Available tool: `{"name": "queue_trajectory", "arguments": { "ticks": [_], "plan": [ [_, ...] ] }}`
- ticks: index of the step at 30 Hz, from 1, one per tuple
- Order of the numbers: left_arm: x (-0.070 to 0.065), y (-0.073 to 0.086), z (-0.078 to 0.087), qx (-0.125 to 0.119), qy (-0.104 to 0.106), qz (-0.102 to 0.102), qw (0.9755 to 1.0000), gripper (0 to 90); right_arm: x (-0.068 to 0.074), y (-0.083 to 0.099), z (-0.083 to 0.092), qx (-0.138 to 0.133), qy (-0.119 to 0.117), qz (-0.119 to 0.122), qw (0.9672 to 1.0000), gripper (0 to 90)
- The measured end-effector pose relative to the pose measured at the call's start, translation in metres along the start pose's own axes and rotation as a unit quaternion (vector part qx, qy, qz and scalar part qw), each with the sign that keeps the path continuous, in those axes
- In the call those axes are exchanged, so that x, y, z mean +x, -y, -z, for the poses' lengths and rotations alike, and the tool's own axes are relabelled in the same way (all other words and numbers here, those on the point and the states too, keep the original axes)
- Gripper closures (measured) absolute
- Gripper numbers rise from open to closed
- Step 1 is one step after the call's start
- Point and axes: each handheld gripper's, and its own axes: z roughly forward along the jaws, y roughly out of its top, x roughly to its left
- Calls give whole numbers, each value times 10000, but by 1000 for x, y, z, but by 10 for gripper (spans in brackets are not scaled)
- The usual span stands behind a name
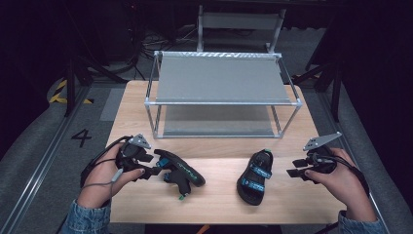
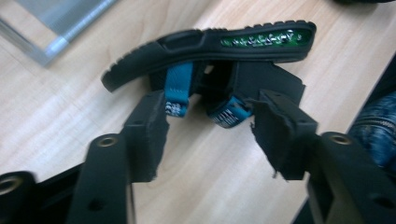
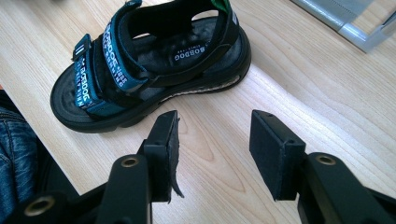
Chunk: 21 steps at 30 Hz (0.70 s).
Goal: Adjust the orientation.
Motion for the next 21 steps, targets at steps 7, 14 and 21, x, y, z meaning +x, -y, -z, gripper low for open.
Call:
{"name": "queue_trajectory", "arguments": {
  "ticks": [7, 14, 21],
  "plan": [
    [-3, -2, 2, -94, -147, -68, 9998, 416, 1, 0, -1, 6, 14, 11, 10000, 533],
    [-9, -12, 9, -276, 2, 58, 9996, 510, 2, 0, -3, 5, 35, 48, 10000, 531],
    [-15, -21, 7, -364, 29, -1, 9993, 652, 6, 2, 0, -80, 85, 50, 9999, 538]
  ]
}}
